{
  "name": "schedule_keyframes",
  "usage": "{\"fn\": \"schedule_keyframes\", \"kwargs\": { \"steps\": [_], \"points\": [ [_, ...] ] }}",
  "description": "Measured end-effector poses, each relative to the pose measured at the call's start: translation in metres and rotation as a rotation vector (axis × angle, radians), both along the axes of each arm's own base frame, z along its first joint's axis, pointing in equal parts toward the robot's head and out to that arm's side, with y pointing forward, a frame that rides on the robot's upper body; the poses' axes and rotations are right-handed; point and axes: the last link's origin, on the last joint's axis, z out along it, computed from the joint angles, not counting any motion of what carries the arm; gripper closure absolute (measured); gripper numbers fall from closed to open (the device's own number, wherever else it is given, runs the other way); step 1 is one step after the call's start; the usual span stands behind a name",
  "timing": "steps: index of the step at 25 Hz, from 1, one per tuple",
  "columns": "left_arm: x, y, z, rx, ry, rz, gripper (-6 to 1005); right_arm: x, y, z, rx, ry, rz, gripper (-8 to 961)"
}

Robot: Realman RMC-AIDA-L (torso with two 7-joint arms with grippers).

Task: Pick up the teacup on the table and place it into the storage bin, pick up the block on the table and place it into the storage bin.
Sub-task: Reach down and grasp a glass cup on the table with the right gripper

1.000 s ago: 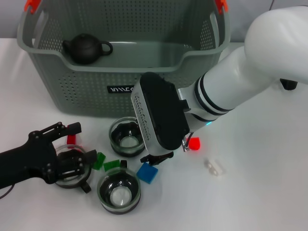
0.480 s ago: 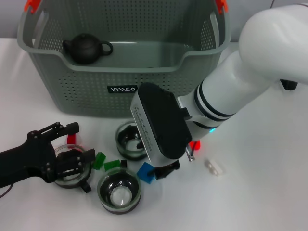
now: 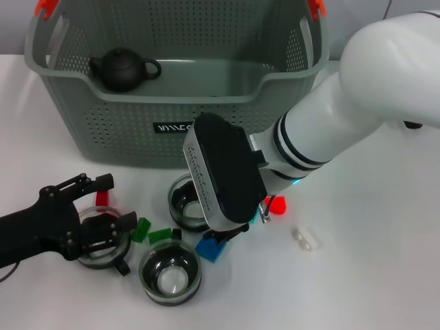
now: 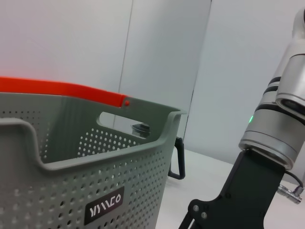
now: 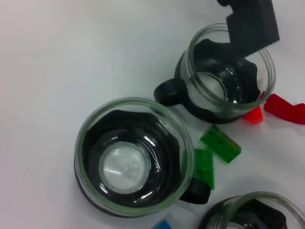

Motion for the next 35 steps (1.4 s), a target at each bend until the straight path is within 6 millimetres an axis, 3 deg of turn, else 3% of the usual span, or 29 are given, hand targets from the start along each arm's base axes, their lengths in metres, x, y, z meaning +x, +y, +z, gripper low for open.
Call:
{"fn": "schedule_keyframes", "kwargs": {
  "steps": [16, 20, 24, 35],
  "points": [
    [-0.003, -0.0014, 0.0008, 0.022, -0.008, 0.024, 139, 0.0095, 0.0041, -0.0031, 0.022, -0.008, -0.033, 252],
    [-0.0031, -0.0014, 0.0009, 0.022, -0.007, 0.025, 139, 0.0067, 0.0067, -0.0035, 0.038, 0.001, -0.049, 335],
    [-0.003, -0.0014, 0.0009, 0.022, -0.008, 0.024, 139, 0.0088, 0.0076, -0.0038, 0.039, -0.009, -0.054, 551],
    [-0.003, -0.0015, 0.001, 0.022, -0.008, 0.024, 140, 0.0071, 0.0051, -0.0038, 0.024, -0.006, -0.061, 793]
  ]
}}
